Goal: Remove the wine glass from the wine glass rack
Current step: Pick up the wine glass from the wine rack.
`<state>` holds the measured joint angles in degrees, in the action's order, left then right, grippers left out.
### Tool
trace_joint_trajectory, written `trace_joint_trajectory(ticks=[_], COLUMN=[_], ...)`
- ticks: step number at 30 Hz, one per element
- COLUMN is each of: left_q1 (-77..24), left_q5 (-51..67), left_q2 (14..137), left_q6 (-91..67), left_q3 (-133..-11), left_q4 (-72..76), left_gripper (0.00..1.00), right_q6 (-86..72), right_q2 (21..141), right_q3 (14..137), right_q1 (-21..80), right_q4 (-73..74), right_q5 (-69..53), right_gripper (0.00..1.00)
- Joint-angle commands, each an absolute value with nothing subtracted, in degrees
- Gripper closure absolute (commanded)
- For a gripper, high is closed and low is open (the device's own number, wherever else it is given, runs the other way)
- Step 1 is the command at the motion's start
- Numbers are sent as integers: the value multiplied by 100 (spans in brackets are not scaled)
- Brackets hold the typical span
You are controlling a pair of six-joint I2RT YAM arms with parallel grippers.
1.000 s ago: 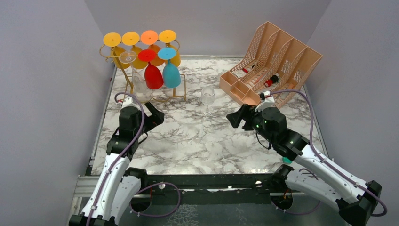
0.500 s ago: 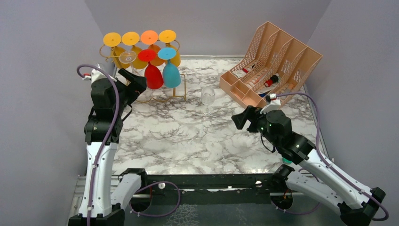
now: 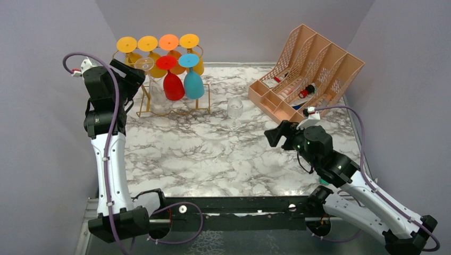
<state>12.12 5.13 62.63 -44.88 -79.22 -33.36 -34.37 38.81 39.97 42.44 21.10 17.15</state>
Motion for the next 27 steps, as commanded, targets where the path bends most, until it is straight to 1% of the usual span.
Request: trace_joint_trajectory(ticks=[1,3,5,8,12,21,25,27], left_q1=[1595,1735,1819,1866,1983,2109,2122,2134], left_q5=[1818,2016,2227,2451,2031,2106,2340,2455], left_q2=[6389,6413,6462,6599,6601,7006,7149,7200], left_q6=[-5030,-5227,-5445,-5664,-5643,-5634,-5676,-5719], left_q3=[-7776,-7532,-7420,-7349,-7327,-7428,-7400,-7344], left_q4=[-2555,-2257,-1994,-1681,-1555,-1407,-1232,-1069], left_gripper=[26,32,37,40,46,52,54,57], right_q6=[-3343,-3345,-3347,-3350,-3356,-3442,-3496,-3498], right_q2=[3753,3744,3733,3761,3837,3911,3910,3920], right_q3=[4026,4028,4021,4007,4057,4129,4104,4095], right_q1=[4271,4267,4267,4271,4267,4271,4270,4270], right_q4=[2256,2290,2270,2227,2246,2415,2434,2414], right_q5=[1971,1998,2012,1974,1932,1985,1996,1963], right_gripper=[10,10,10,10,10,10,10,10])
